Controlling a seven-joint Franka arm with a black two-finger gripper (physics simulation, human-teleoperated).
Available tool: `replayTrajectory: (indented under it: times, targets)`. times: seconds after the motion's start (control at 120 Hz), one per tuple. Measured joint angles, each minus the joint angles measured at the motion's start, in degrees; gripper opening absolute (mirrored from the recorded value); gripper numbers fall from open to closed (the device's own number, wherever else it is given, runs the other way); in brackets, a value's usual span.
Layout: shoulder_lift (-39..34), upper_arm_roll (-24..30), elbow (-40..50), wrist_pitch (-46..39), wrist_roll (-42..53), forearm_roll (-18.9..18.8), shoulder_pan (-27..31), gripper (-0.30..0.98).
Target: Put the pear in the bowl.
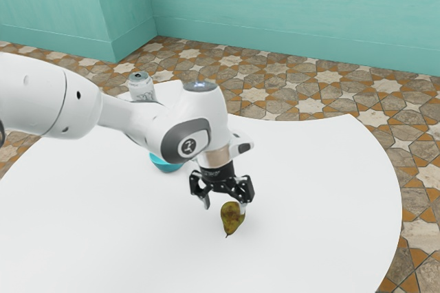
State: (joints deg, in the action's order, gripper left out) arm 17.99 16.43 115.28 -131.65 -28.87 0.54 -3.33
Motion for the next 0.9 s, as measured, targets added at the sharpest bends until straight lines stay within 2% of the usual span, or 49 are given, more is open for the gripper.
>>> replayTrajectory:
  times: [0.317,0.9]
  targets:
    - [2.68,-0.17,0.11,-5.58,0.43,-0.73,0.0,0.69]
    - [8.86,-0.69,-3.48,-8.38,1.86,-4.24,0.09,0.69]
